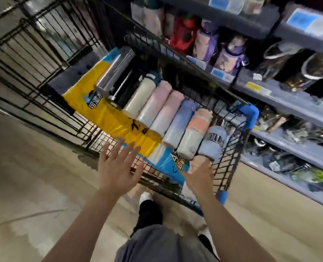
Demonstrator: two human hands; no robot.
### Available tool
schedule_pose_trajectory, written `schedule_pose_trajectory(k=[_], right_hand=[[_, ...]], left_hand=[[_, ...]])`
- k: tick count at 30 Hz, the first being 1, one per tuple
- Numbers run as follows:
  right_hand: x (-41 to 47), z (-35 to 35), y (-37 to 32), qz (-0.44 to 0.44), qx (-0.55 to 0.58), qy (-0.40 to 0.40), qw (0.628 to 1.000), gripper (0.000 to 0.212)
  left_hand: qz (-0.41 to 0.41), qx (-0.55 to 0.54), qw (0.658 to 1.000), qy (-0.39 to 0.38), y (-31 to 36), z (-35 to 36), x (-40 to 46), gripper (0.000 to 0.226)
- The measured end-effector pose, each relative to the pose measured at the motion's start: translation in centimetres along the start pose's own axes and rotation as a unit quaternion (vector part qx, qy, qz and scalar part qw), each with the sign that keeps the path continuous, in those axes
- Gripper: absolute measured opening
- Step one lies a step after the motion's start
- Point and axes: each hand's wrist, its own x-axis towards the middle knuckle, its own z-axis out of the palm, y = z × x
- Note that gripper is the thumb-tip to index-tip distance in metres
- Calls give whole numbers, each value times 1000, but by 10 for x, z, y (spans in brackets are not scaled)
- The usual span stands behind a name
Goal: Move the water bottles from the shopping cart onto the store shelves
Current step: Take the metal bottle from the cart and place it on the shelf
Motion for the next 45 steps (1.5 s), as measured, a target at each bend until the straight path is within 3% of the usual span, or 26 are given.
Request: schedule_pose_trajectory(k=[2,4,21,29,35,38,40,42,45], right_hand=[[4,8,4,29,-50,11,998,113],[8,12,4,42,-64,8,997,117],[27,23,11,46,59,24,997,117],[16,11,10,59,168,29,984,113],[5,-20,-17,-31,251,48,966,110],[18,-29,-53,-70,252,56,964,111],[31,-31,-78,-93,219,64,969,111],[48,-31,-104,-102,175,69,977,108],[72,-27,-133,-79,113,71,988,106]], left_hand=[[34,-10,998,55,-1,4,-1,41],[39,-15,997,62,-3,5,-2,41],[12,-13,998,66,0,6,2,45],[-6,-13,1000,21,2,2,0,47],[-82,-33,988,-124,8,-14,5,55],[-152,-157,968,-127,6,-25,32,61],[-155,-239,952,-112,-7,-30,70,63],[-125,-215,967,-61,-34,-25,116,60],[-175,-208,961,-45,-89,-1,188,56]])
